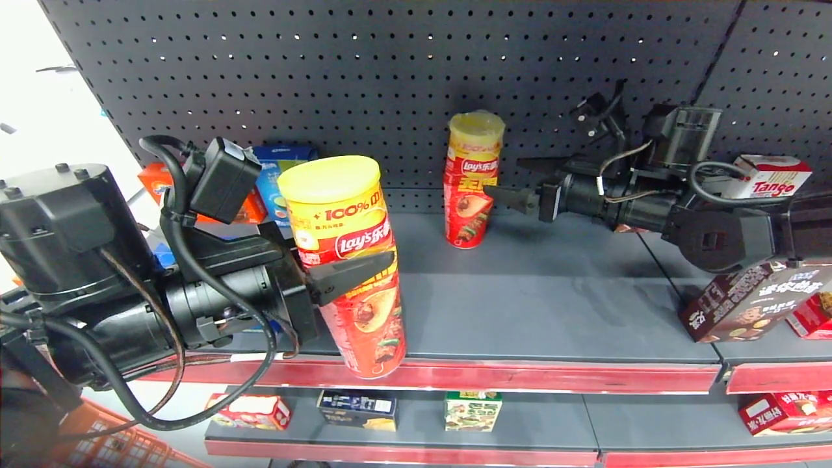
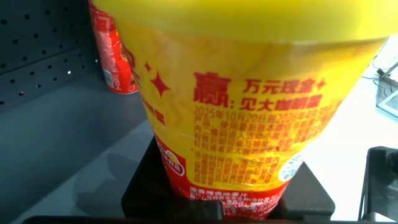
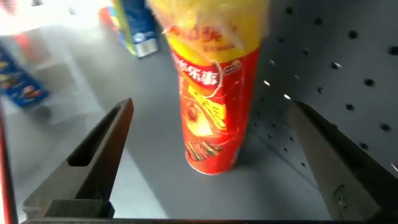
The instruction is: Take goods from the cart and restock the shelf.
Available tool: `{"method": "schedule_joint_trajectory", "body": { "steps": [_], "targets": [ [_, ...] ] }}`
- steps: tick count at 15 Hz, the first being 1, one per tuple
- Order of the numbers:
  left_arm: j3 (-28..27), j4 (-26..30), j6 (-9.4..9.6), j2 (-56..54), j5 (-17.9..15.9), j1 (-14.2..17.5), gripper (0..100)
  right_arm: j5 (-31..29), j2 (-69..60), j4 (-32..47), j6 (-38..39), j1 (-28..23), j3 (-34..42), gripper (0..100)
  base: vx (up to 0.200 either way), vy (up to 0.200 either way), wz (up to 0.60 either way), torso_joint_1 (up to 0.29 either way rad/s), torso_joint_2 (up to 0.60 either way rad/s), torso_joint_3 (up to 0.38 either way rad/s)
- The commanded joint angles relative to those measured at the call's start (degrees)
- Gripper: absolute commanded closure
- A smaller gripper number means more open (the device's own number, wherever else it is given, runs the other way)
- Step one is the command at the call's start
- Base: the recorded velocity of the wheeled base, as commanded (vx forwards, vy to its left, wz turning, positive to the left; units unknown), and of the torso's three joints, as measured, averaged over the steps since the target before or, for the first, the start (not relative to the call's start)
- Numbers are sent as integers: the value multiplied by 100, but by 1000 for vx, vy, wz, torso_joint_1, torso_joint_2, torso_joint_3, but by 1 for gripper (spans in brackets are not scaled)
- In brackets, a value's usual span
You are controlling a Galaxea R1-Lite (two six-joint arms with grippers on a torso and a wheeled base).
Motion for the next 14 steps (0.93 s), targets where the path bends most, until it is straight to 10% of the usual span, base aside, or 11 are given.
{"method": "schedule_joint_trajectory", "body": {
  "steps": [1,14],
  "targets": [
    [-7,-11,-6,50,1,2,100,251,170,-117,-9,-141,-2,0,0,0,0,0,0,0],
    [2,-29,3,146,1,89,100,673,1119,-424,-17,-150,-591,0,0,0,0,0,0,0]
  ]
}}
